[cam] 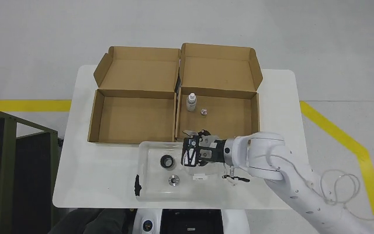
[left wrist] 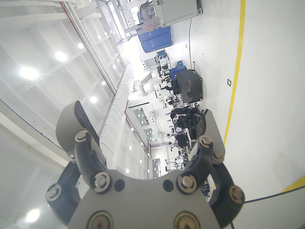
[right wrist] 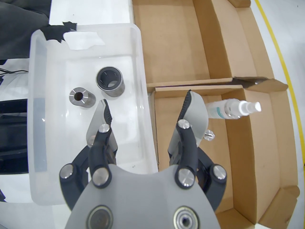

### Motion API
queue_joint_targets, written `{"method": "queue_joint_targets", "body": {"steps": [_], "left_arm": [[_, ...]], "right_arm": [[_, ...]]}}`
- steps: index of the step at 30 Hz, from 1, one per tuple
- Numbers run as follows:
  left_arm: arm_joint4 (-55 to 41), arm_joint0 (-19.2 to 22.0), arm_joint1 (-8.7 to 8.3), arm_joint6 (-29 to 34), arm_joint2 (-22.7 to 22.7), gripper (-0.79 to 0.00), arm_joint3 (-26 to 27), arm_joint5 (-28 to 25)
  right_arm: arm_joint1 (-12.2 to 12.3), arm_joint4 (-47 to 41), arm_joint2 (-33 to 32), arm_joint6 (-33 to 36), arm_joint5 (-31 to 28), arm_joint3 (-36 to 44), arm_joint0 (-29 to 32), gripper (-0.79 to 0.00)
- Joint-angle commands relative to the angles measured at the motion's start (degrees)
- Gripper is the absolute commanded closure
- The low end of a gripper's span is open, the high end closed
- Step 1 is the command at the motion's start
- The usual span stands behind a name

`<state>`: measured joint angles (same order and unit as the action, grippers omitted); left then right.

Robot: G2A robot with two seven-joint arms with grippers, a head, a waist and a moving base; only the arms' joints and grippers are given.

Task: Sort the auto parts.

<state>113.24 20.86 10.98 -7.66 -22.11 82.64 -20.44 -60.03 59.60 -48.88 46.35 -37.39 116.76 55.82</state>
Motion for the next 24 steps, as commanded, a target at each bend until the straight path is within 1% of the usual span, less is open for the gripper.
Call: {"method": "queue_joint_targets", "body": {"steps": [1,14,24], "left_arm": [[0.0,0.0,0.0,0.0,0.0,-0.785,0.0,0.0],[0.0,0.0,0.0,0.0,0.0,-0.785,0.0,0.0],[0.0,0.0,0.0,0.0,0.0,-0.785,0.0,0.0]], "right_arm": [[-0.37,0.34,1.62,-0.31,-0.25,-0.1,-0.7,-0.52],[-3.76,3.56,11.88,-2.95,-0.26,-4.14,-6.03,-0.517],[-6.09,5.89,16.68,-3.68,1.26,-7.73,-8.05,-0.526]]}}
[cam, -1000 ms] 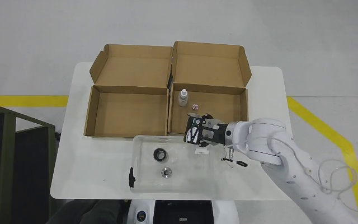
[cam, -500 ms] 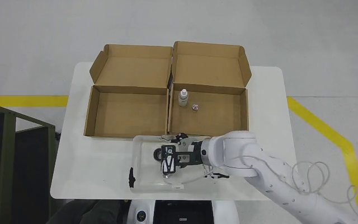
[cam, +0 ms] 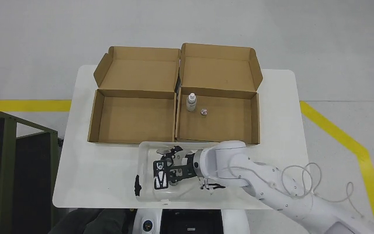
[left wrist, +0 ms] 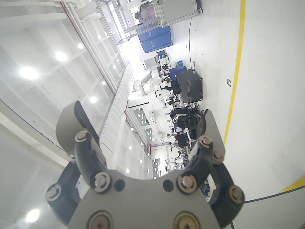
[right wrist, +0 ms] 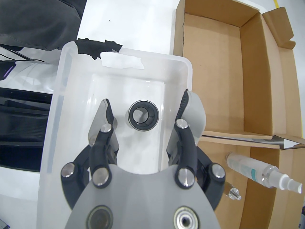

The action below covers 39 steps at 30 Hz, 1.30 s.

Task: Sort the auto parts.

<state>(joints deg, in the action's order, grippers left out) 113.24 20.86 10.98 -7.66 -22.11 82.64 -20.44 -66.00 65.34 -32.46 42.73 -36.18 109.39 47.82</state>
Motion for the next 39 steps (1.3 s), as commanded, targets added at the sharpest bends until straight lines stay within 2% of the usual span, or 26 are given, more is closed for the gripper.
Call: {"method": "queue_joint_targets", "body": {"steps": [1,9,17,28,39], "left_arm": [[0.0,0.0,0.0,0.0,0.0,-0.785,0.0,0.0],[0.0,0.0,0.0,0.0,0.0,-0.785,0.0,0.0],[0.0,0.0,0.0,0.0,0.0,-0.785,0.0,0.0],[0.0,0.0,0.0,0.0,0.0,-0.785,0.0,0.0],[0.0,0.0,0.0,0.0,0.0,-0.785,0.0,0.0]], "right_arm": [[-0.33,0.42,0.66,-0.18,0.09,-0.76,-0.15,-0.533],[-1.74,2.2,2.5,-0.99,0.82,-3.84,-0.85,-0.573],[-2.39,3.39,2.4,-1.52,0.68,-6.37,-0.8,-0.56],[-3.49,5.13,3.02,-3.3,0.07,-10.24,-0.7,-0.603],[-4.43,7.61,3.1,-6.46,-0.34,-13.97,-0.49,-0.563]]}}
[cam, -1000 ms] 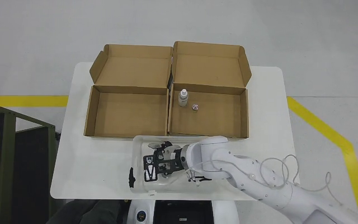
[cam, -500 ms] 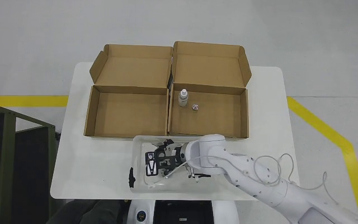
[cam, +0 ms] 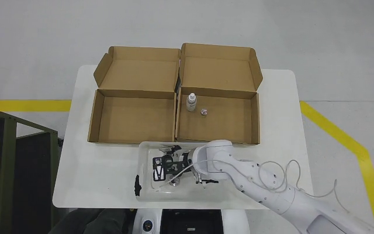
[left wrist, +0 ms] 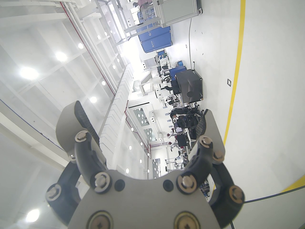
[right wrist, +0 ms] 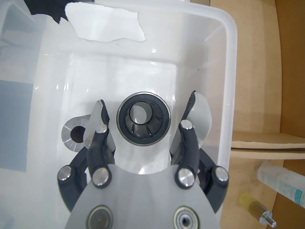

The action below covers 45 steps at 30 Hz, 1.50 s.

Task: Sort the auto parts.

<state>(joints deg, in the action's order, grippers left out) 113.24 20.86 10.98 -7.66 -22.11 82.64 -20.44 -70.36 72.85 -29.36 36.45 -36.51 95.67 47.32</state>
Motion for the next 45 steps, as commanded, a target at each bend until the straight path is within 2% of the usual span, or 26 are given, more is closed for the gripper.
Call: {"method": "queue_joint_targets", "body": {"steps": [1,5,8,9,10,13,16,17,31,45], "left_arm": [[0.0,0.0,0.0,0.0,0.0,-0.785,0.0,0.0],[0.0,0.0,0.0,0.0,0.0,-0.785,0.0,0.0],[0.0,0.0,0.0,0.0,0.0,-0.785,0.0,0.0],[0.0,0.0,0.0,0.0,0.0,-0.785,0.0,0.0],[0.0,0.0,0.0,0.0,0.0,-0.785,0.0,0.0],[0.0,0.0,0.0,0.0,0.0,-0.785,0.0,0.0],[0.0,0.0,0.0,0.0,0.0,-0.785,0.0,0.0],[0.0,0.0,0.0,0.0,0.0,-0.785,0.0,0.0],[0.0,0.0,0.0,0.0,0.0,-0.785,0.0,0.0],[0.0,0.0,0.0,0.0,0.0,-0.785,0.0,0.0]], "right_arm": [[-0.17,0.23,0.02,-0.46,-0.05,-0.62,0.0,-0.56],[-0.65,0.4,0.2,-1.08,-0.28,-1.81,-0.13,-0.551],[-0.99,0.26,0.32,-1.18,-0.71,-2.31,-0.23,-0.514],[-1.09,0.21,0.35,-1.15,-0.82,-2.38,-0.26,-0.48],[-1.19,0.17,0.36,-1.17,-0.94,-2.42,-0.29,-0.382],[-1.44,-0.09,0.24,-1.39,-1.37,-2.78,-0.33,-0.277],[-1.63,-0.4,0.02,-1.95,-1.9,-3.08,-0.29,-0.034],[-1.69,-0.77,-0.11,-2.6,-2.26,-3.19,-0.23,0.0],[-1.65,-0.09,-2.66,-5.18,-4.75,-1.01,0.3,0.0],[-0.18,-0.8,-7.75,-4.99,-6.84,7.01,3.33,0.0]]}}
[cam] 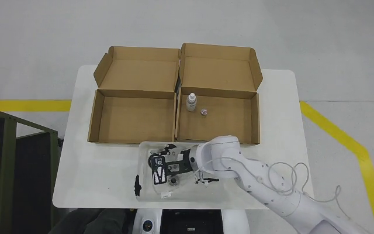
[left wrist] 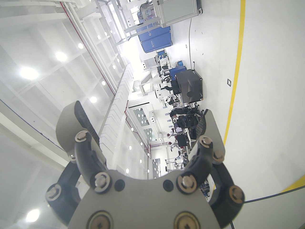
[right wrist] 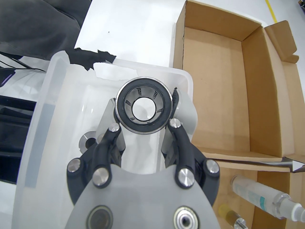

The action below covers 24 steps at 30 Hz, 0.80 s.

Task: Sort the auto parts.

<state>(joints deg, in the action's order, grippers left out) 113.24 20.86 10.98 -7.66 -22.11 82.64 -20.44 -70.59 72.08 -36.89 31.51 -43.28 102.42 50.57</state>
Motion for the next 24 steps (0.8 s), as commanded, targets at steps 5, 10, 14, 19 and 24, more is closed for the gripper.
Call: {"method": "queue_joint_targets", "body": {"steps": [5,10,14,19,24], "left_arm": [[0.0,0.0,0.0,0.0,0.0,-0.785,0.0,0.0],[0.0,0.0,0.0,0.0,0.0,-0.785,0.0,0.0],[0.0,0.0,0.0,0.0,0.0,-0.785,0.0,0.0],[0.0,0.0,0.0,0.0,0.0,-0.785,0.0,0.0],[0.0,0.0,0.0,0.0,0.0,-0.785,0.0,0.0]], "right_arm": [[0.3,0.01,-1.66,-0.3,-0.29,1.82,0.44,0.0],[0.47,-0.57,-3.21,-1.29,-0.42,2.27,0.55,0.0],[0.53,-1.32,-4.29,-2.22,-0.66,2.56,0.42,0.0],[0.51,-2.24,-5.25,-2.94,-1.02,3.11,-0.03,0.0],[0.3,-2.83,-5.68,-3.31,-0.92,2.95,-1.02,0.0]]}}
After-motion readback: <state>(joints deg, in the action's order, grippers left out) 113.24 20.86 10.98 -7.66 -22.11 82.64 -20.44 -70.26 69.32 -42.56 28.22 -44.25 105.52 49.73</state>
